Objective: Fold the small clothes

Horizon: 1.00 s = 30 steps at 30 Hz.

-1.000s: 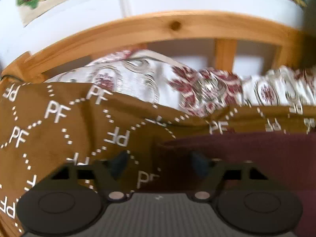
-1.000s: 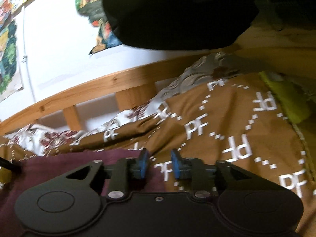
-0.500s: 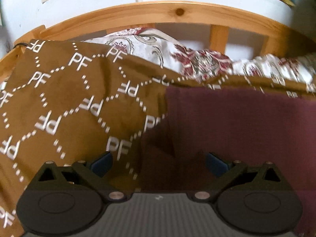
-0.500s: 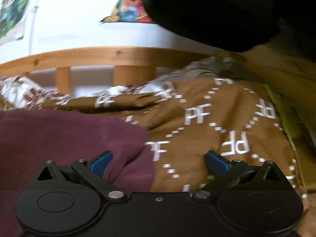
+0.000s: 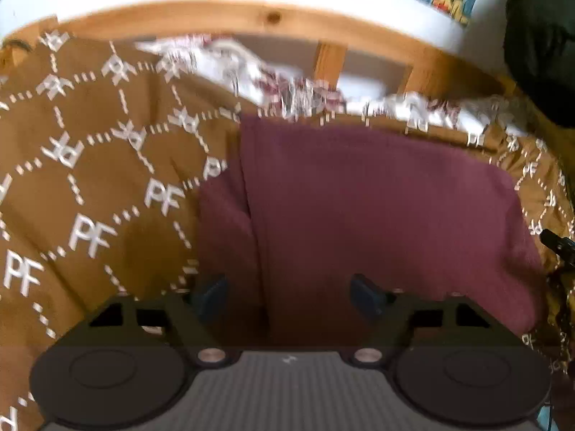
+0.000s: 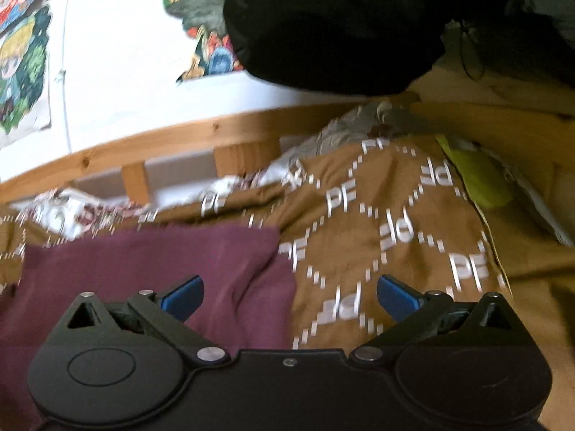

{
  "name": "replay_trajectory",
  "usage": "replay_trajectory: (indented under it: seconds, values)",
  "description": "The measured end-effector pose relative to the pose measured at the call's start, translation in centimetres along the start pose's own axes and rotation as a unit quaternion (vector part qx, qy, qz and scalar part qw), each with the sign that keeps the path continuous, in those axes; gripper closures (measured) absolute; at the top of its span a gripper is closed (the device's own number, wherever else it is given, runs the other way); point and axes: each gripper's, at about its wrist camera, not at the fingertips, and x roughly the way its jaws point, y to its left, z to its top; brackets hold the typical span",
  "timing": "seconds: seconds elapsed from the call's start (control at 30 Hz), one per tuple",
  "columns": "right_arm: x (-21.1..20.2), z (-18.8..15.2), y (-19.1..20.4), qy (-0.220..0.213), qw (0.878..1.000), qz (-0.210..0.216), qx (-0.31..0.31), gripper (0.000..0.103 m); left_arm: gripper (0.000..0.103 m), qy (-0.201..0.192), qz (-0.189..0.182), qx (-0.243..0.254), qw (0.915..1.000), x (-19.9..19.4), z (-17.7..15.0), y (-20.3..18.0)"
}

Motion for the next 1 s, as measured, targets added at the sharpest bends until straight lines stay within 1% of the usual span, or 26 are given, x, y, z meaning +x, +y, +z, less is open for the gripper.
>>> replay_trajectory:
  seconds: [0.03, 0.07, 0.13, 0.2, 0.23, 0.27, 0.3, 0.43, 0.53, 0.6, 0.7, 0.73, 0.8, 0.83, 0.87, 0.9, 0.93, 0.97, 1.0]
  values:
    - [-0.3, -0.2, 0.2, 0.005, 1.000, -0.001, 0.001, 0.001, 0.044, 0.015, 0.005, -0.001, 0.9999, 0.6, 0.0, -0.1]
    - [-0.8, -0.4, 0.4, 0.011, 1.000, -0.001, 0.004, 0.001, 0.059, 0.033, 0.011, -0.004, 0.9994, 1.3, -0.1, -0.2]
    - [-1.9, -0.7, 0.9, 0.018, 1.000, -0.004, 0.013, 0.001, 0.066, 0.047, 0.011, -0.019, 0.9987, 2.0, -0.4, 0.0]
    - [-3.0, -1.1, 1.5, 0.026, 0.999, 0.002, 0.025, 0.001, 0.080, 0.043, 0.005, -0.044, 0.9981, 2.1, -0.9, 0.4]
    - [-3.4, -1.3, 1.9, 0.035, 0.999, 0.008, 0.024, 0.001, 0.092, 0.040, 0.006, -0.052, 0.9978, 2.0, -1.0, 0.6]
    - [-3.8, -1.6, 2.3, 0.042, 0.999, 0.012, 0.021, 0.001, 0.095, 0.034, 0.014, -0.054, 0.9978, 1.8, -1.2, 0.5]
    - [-4.2, -2.1, 2.6, 0.049, 0.999, 0.016, 0.016, 0.001, 0.096, 0.027, 0.020, -0.053, 0.9980, 1.6, -1.3, 0.5]
    - [-4.8, -3.3, 3.7, 0.070, 0.997, 0.028, 0.001, 0.001, 0.097, -0.006, 0.032, -0.055, 0.9979, -0.1, -2.2, 0.6]
    - [-4.6, -3.9, 4.7, 0.074, 0.996, 0.037, -0.012, 0.001, 0.097, -0.007, 0.026, -0.084, 0.9961, -0.8, -3.0, 1.5]
    - [-4.6, -4.2, 5.3, 0.070, 0.996, 0.042, -0.024, 0.001, 0.097, -0.005, 0.023, -0.084, 0.9962, -0.6, -3.2, 1.8]
    - [-4.7, -4.6, 6.1, 0.061, 0.996, 0.053, -0.041, 0.001, 0.091, 0.001, 0.016, -0.085, 0.9963, -0.3, -3.4, 2.1]
    - [-4.7, -4.7, 6.4, 0.056, 0.996, 0.055, -0.049, 0.001, 0.084, 0.001, 0.016, -0.088, 0.9960, -0.3, -3.3, 2.2]
    - [-4.8, -5.0, 7.1, 0.040, 0.995, 0.056, -0.071, 0.001, 0.078, -0.007, 0.018, -0.087, 0.9960, -0.5, -3.1, 2.4]
    - [-4.9, -5.0, 7.4, 0.032, 0.995, 0.055, -0.081, 0.001, 0.067, -0.010, 0.023, -0.084, 0.9962, -0.6, -2.9, 2.4]
    - [-4.9, -5.1, 7.7, 0.025, 0.994, 0.056, -0.089, 0.001, 0.046, -0.014, 0.031, -0.079, 0.9963, -0.7, -2.8, 2.3]
    - [-5.0, -5.2, 8.0, 0.016, 0.993, 0.059, -0.096, 0.001, 0.036, -0.022, 0.041, -0.074, 0.9961, -1.0, -2.7, 2.3]
    - [-5.1, -5.2, 8.3, 0.008, 0.993, 0.063, -0.103, 0.001, 0.019, -0.033, 0.051, -0.071, 0.9956, -1.4, -2.6, 2.3]
    - [-5.1, -5.2, 8.6, 0.000, 0.992, 0.065, -0.109, 0.001, 0.011, -0.048, 0.060, -0.066, 0.9948, -1.8, -2.6, 2.3]
    - [-5.1, -5.3, 9.1, -0.007, 0.991, 0.069, -0.118, 0.001, 0.008, -0.061, 0.065, -0.062, 0.9941, -2.2, -2.5, 2.4]
